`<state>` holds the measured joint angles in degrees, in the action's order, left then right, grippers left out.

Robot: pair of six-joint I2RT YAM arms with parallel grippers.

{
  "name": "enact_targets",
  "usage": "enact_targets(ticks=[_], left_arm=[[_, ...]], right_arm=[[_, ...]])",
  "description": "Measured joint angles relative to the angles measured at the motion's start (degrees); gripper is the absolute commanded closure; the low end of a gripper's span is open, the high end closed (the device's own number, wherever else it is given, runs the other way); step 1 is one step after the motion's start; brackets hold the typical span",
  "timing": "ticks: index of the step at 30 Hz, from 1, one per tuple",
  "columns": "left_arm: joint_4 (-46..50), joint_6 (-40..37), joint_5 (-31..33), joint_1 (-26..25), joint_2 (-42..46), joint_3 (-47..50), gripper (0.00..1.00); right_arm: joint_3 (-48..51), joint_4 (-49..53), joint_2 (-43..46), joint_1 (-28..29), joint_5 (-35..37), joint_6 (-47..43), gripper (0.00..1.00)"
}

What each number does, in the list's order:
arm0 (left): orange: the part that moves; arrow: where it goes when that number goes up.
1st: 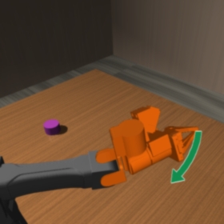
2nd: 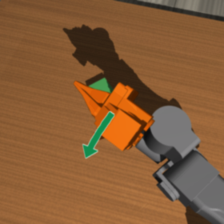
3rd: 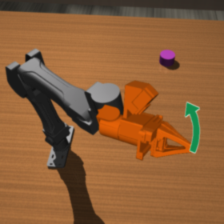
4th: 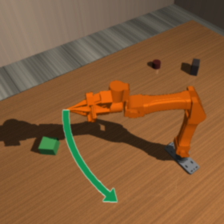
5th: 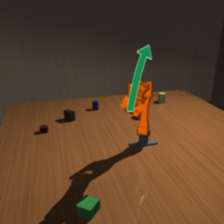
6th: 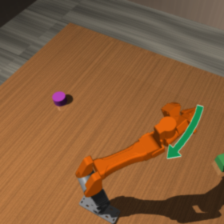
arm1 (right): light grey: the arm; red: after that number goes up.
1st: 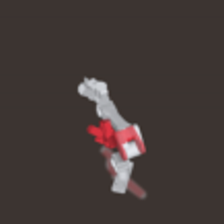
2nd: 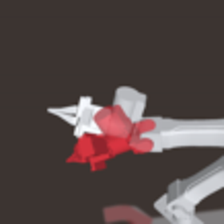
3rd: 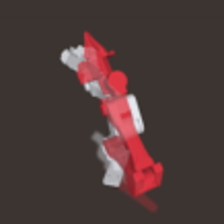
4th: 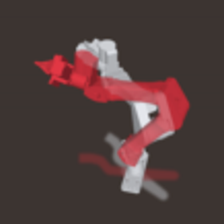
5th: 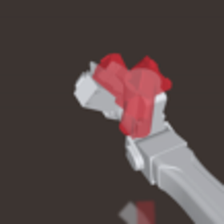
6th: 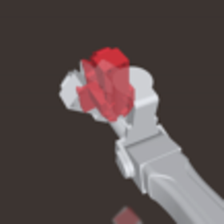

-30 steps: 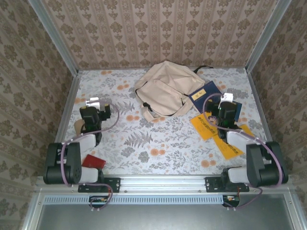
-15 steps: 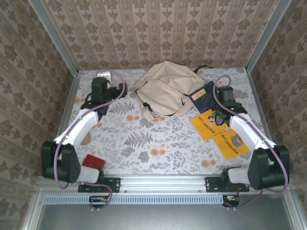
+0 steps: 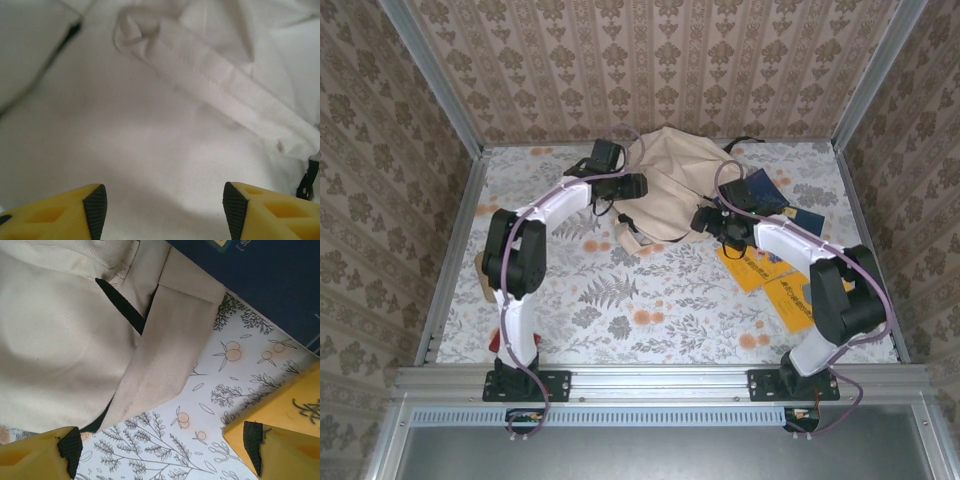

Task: Pack the student bag

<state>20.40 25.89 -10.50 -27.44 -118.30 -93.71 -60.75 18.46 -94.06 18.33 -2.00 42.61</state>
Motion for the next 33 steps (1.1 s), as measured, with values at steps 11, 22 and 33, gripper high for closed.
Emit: enact_targets(ticks=[11,22,33], left_arm=[[8.3,-0.3,-0.9,-0.6,-4.6,0.7,0.52],[9.2,1.7,0.9,-1.2,16.4,31.0,0.55],[17.1,8.1,2.2,-7.8,37.6,43.8,0.4]], right_arm=[[-3.9,0.2,-4.7,0.5,-1.7,1.1,0.22],[-4.0,1.8,-4.9,3.3,-2.4,0.8,0.32],[-3.3,3.2,-5.2,8.2,-4.2,-0.1,0.34]])
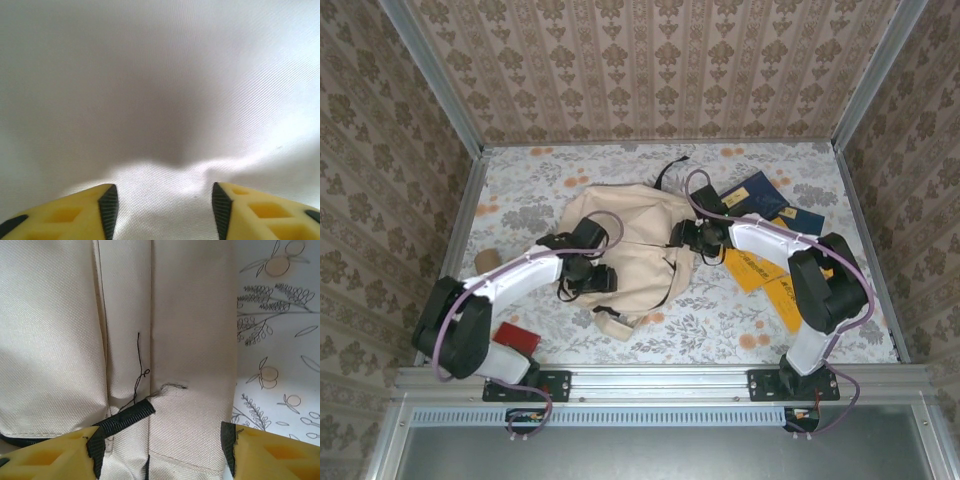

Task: Pack the student bag

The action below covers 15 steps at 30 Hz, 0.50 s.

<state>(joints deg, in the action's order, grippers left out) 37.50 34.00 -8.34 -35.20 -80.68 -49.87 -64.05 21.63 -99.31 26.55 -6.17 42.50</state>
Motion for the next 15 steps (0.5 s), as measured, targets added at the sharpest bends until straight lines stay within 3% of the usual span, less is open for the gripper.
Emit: enact_targets(ticks=[8,15], left_arm=[[-4.4,2.7,-0.4,-2.8,0.7,-10.2,0.37],[-15.7,12.3,-1.6,-10.7,-9.7,-12.0,0.56]], right_arm=[[3.5,0.9,5.5,0.0,-0.1,-0.5,0.34],[6.9,-0.2,6.6,-1.6,-0.5,0.2,0.39]])
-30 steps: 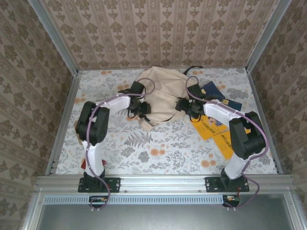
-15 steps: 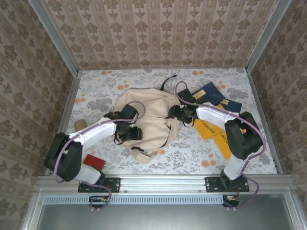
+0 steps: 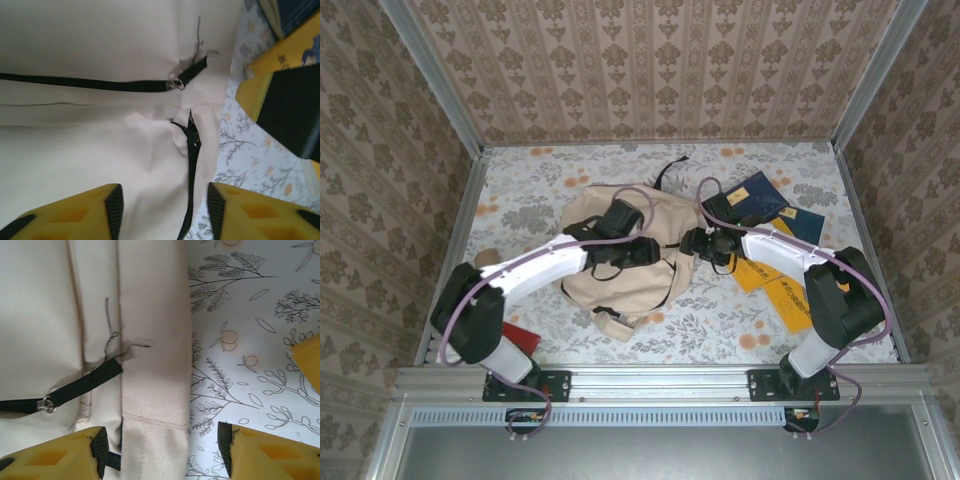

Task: Pack the student bag

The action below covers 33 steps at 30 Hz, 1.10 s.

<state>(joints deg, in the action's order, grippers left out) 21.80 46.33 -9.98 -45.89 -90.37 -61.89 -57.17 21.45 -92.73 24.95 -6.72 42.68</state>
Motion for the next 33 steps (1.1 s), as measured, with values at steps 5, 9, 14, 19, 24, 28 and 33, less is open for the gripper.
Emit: enact_targets(ticks=[5,9,14,19,24,28,33], left_arm=[[-5.1,5.9,-0.1,-2.9,-7.5,-1.2,0.58],[-8.7,10.5,0.8,-3.3,-10.4,-1.5,0.58],[-11.9,14.8,1.6,-3.3,-12.7,-1.6,0.6],[-12.3,16.6,1.8,-3.3,-13.7,-3.2,0.65],[-13.0,17.3,2.3,-3.3,-14.2,-3.4,0.69],[-13.3,17.7,2.5,-3.3,-15.1,-3.4,0.75],[-14.0,18.2,2.6,-3.3,-15.3,-3.4,0.82]], right_arm=[[1.7,-1.9,0.0,-1.5,-1.7,1.2,0.41],[1.9,-3.3,0.0,-1.8,-3.0,1.8,0.42],[2.2,-4.9,0.0,-1.9,-4.1,2.6,0.43],[2.2,-5.5,-0.4,-1.9,-4.5,2.8,0.45],[2.2,-6.1,-1.0,-1.9,-4.6,3.0,0.46],[2.2,-6.1,-1.5,-1.9,-4.6,3.0,0.48],[2.2,-6.1,-2.4,-1.9,-4.5,3.0,0.52]])
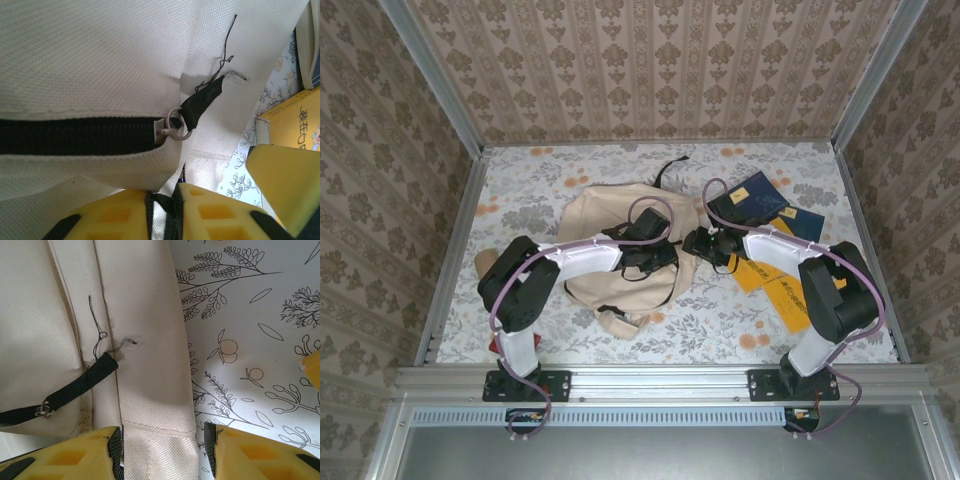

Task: Pack the student bag

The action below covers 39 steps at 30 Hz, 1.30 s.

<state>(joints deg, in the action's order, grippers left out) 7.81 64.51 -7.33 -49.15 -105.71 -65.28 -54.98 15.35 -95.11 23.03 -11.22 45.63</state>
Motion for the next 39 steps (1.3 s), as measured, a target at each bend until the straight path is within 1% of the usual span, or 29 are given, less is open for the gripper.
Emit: enact_targets(ticks=[6,9,12,19,24,33,36,39], left_arm=[[-1.5,0.0,0.1,0.0,0.0,0.1,0.84],[-2.4,-0.1,0.1,0.0,0.5,0.7,0.82],[-4.1,-0.3,0.0,0.0,1.2,1.5,0.8],[-8.2,-1.3,0.1,-0.8,1.6,2.3,0.76],[-8.6,-2.2,1.4,-1.4,1.6,2.4,0.76],[-8.0,-4.4,3.8,-1.5,1.0,1.9,0.77],[-7.8,-4.6,3.8,-1.5,-0.2,1.3,0.78],[-7.7,-4.8,3.8,-1.5,-1.1,1.1,0.78]], right_arm=[[-0.3,0.0,-2.1,0.0,0.0,-0.9,0.52],[-1.2,0.1,-3.3,-0.2,0.0,-1.7,0.52],[-2.4,0.0,-4.0,-0.5,-0.2,-2.4,0.56],[-2.7,0.0,-4.0,-1.0,-2.0,-3.2,0.56],[-2.7,0.0,-4.0,-1.6,-2.8,-3.2,0.57],[-2.6,-1.2,-4.1,-3.3,-3.9,-1.9,0.62],[-2.6,-1.7,-4.7,-3.5,-4.1,-1.9,0.59],[-2.9,-2.0,-6.0,-3.7,-4.2,-1.7,0.53]])
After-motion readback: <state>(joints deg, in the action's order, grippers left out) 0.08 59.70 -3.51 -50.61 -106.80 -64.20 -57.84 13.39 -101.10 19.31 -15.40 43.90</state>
